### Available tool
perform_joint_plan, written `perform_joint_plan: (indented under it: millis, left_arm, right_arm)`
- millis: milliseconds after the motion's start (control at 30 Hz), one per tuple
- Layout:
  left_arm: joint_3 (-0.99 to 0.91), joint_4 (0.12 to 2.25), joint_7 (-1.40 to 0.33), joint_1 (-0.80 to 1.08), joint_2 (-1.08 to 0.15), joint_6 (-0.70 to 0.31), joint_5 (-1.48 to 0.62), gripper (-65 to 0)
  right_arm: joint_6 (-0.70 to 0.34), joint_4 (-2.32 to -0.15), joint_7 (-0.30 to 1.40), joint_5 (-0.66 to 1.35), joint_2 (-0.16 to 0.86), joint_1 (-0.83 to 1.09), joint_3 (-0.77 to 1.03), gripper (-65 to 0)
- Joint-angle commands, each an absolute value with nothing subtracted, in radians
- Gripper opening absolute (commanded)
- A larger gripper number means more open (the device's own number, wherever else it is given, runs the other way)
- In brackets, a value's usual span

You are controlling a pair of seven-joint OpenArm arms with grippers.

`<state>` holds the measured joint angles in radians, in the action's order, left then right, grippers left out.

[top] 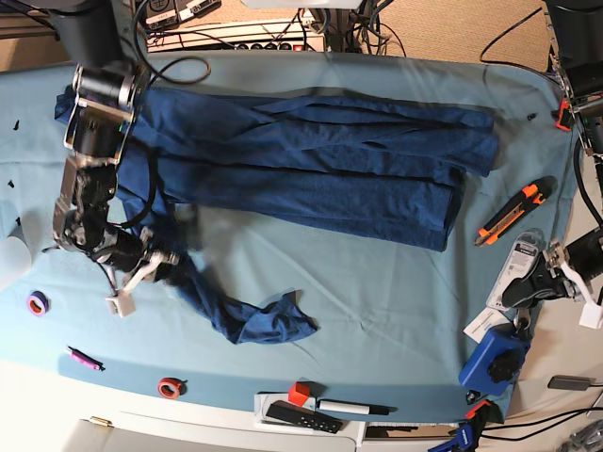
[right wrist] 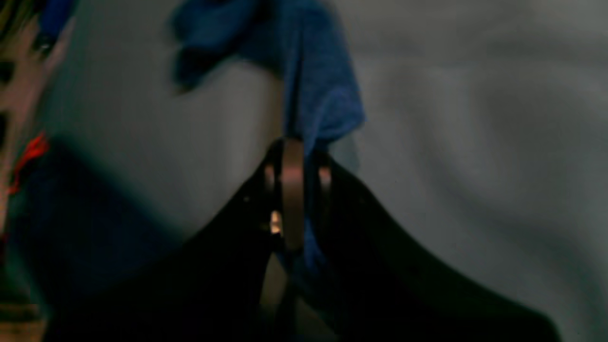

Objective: Layout the t-shirt on the table in an organized manner, then fold the t-shirt properly
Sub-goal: 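Grasp the hanging sleeve with the right gripper and lay it onto the shirt, then drag the sleeve fabric with the right gripper across the folded shirt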

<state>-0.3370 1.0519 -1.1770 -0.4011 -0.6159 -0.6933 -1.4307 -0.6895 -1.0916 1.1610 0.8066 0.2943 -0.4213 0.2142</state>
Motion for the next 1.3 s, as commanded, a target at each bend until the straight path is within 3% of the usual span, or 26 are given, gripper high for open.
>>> perform_joint_plan:
  millis: [0, 133, 267, 400, 667, 1000, 1033, 1133, 1167, 1267]
  left_arm:
    - [-0.345, 1.067, -1.158, -0.429, -0.640, -0.698, -1.458, -41.6]
    - [-0.345, 1.067, -1.158, -0.429, -0.640, -0.698, -1.458, -41.6]
    - [-0.345, 1.067, -1.158, -0.429, -0.640, -0.698, -1.458, -41.6]
    - [-0.345, 1.067, -1.158, -0.429, -0.640, -0.698, -1.458, -41.6]
    - [-0.345, 1.067, -1.158, -0.426, -0.640, -0.698, -1.458, -41.6]
    - [-0.345, 1.067, -1.158, -0.410, -0.631, -0.698, -1.459, -41.6]
    - [-0.345, 1.067, -1.158, -0.410, -0.624, -0.698, -1.459, -41.6]
    - [-0.345, 1.067, -1.157, -0.410, -0.596, -0.698, -1.459, -41.6]
    - [-0.345, 1.067, -1.153, -0.410, -0.584, -0.698, -1.459, -41.6]
    - [-0.345, 1.067, -1.150, -0.411, -0.541, -0.698, -1.459, -41.6]
  right_arm:
    - [-0.698, -1.172, 1.192, 0.883, 0.309, -0.414, 0.218, -65.0]
    - [-0.698, -1.482, 1.330, 1.073, 0.307, -0.251, 0.218, -65.0]
    - [-0.698, -1.789, 1.335, 1.073, 0.280, -0.080, 0.218, -65.0]
    - [-0.698, -1.966, 1.296, 1.030, 0.211, 0.051, 0.218, -65.0]
    - [-0.698, -1.989, 1.143, 0.810, 0.076, 0.110, 0.217, -65.0]
    - [-0.698, -1.989, 1.213, 0.804, 0.058, 0.111, 0.217, -65.0]
    - [-0.698, -1.989, 1.249, 0.804, 0.058, 0.111, 0.216, -59.8]
    - [-0.698, -1.989, 1.299, 0.831, 0.059, 0.123, 0.217, -32.7]
    - [-0.698, -1.989, 1.299, 0.848, 0.059, 0.127, 0.217, -28.8]
    - [-0.698, -1.989, 1.277, 0.871, 0.061, 0.129, 0.218, -28.3]
